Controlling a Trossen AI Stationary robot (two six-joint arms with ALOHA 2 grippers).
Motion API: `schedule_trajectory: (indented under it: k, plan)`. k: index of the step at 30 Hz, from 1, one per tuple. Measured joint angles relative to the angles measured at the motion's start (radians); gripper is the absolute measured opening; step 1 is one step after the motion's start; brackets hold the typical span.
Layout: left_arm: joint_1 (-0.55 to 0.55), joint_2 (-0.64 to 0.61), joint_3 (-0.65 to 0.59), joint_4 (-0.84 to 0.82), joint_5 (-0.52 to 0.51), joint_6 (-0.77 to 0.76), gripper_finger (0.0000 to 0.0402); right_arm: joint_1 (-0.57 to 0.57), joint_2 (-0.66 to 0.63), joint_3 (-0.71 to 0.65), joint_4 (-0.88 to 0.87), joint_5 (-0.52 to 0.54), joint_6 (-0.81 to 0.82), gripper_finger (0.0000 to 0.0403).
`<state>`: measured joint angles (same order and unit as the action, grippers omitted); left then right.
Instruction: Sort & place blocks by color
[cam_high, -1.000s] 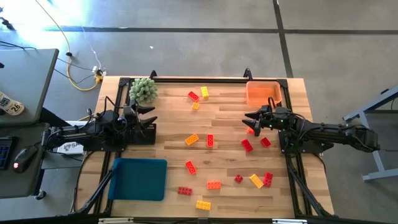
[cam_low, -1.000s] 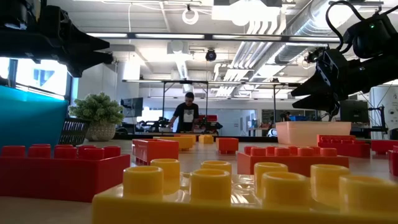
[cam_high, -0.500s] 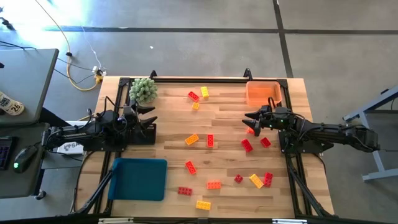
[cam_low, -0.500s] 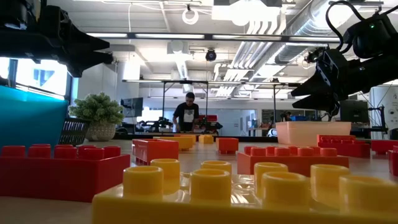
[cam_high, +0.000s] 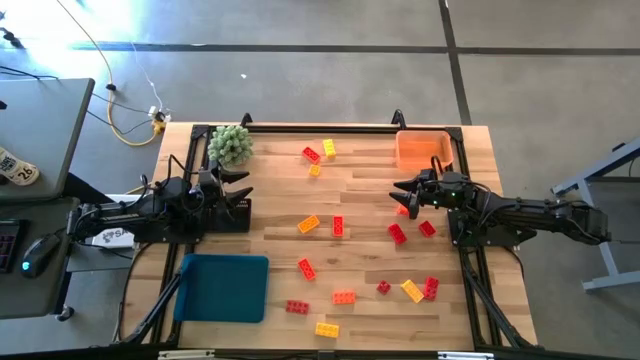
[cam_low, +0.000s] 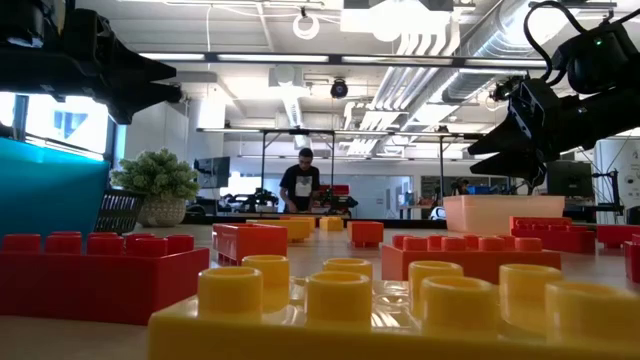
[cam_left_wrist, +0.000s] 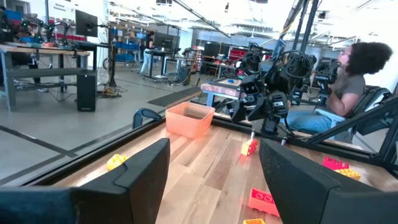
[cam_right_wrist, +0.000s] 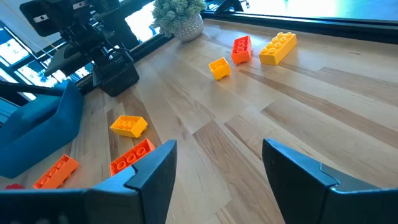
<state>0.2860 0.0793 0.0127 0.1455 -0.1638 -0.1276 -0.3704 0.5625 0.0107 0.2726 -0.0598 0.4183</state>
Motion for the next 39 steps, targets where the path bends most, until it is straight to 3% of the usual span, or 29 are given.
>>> schedule_trajectory:
  k: [39]
  plan:
    - [0.000,0.000,0.000,0.016,-0.005,-0.060,0.0239,0.000,0.000,0.001,0.000,0.003,0.052,0.0225]
